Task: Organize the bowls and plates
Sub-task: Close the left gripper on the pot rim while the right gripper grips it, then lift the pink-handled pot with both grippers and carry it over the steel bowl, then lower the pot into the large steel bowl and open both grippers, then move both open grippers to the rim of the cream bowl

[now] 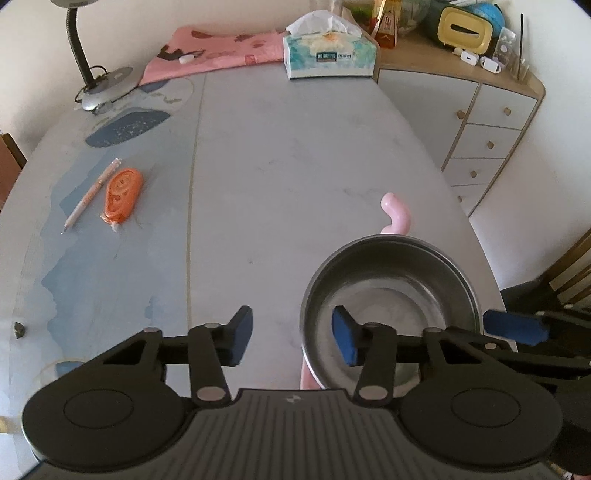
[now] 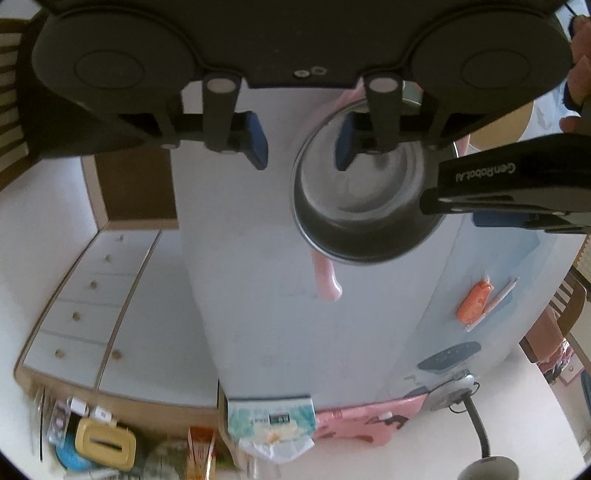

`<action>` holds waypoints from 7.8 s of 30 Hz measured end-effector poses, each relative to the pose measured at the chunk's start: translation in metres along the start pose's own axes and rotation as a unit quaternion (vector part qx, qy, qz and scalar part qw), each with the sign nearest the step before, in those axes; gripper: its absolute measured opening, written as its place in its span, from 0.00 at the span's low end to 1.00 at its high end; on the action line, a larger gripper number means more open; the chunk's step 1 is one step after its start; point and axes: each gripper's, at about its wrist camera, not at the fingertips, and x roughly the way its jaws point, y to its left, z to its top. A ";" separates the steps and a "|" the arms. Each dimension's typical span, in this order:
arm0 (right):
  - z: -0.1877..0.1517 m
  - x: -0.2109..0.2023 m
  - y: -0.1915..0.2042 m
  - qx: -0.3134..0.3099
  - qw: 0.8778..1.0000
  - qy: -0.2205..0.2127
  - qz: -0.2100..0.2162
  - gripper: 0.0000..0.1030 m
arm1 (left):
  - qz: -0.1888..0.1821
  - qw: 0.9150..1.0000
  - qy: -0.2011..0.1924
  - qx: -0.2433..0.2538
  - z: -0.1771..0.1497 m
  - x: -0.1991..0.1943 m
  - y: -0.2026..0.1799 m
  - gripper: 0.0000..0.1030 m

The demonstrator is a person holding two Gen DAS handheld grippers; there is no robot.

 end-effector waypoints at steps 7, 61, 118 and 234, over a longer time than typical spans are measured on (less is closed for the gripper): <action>0.003 0.002 -0.004 0.016 1.000 0.012 0.008 0.19 | -0.004 1.000 0.006 -0.001 0.002 0.010 -0.003 0.24; -0.113 -0.195 0.139 -0.007 0.999 -0.029 -0.013 0.08 | 0.003 0.998 -0.064 -0.014 -0.150 -0.237 0.076 0.03; -0.317 -0.145 0.287 -0.062 0.992 0.103 0.043 0.09 | 0.054 0.996 0.038 -0.066 -0.391 -0.232 0.198 0.03; -0.054 -0.024 0.075 -0.024 0.997 0.061 0.036 0.72 | -0.005 0.998 0.019 -0.063 -0.094 -0.050 0.089 0.66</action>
